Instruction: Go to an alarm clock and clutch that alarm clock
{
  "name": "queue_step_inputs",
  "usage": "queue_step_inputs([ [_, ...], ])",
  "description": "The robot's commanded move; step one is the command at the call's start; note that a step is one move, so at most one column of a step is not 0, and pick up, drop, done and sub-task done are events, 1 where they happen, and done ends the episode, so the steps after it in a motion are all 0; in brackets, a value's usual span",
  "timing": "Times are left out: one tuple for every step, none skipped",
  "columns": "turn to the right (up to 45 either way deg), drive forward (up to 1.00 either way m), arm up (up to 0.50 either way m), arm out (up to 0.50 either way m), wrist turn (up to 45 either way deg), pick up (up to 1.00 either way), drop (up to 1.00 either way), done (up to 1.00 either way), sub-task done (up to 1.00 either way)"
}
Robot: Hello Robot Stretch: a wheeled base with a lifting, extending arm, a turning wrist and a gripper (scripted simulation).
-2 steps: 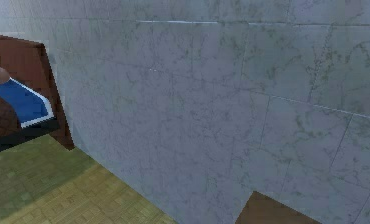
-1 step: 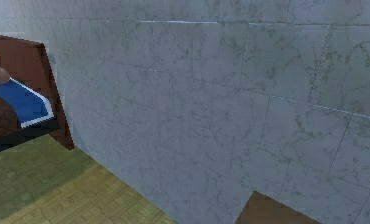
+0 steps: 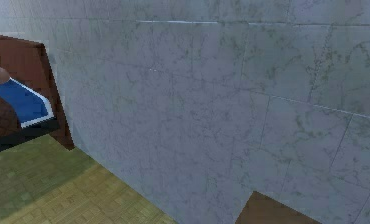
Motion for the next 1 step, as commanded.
queue_step_inputs([
  [0.0, 0.00, 0.00, 0.00, 9.0, 0.00, 0.00, 0.00, 0.00],
])
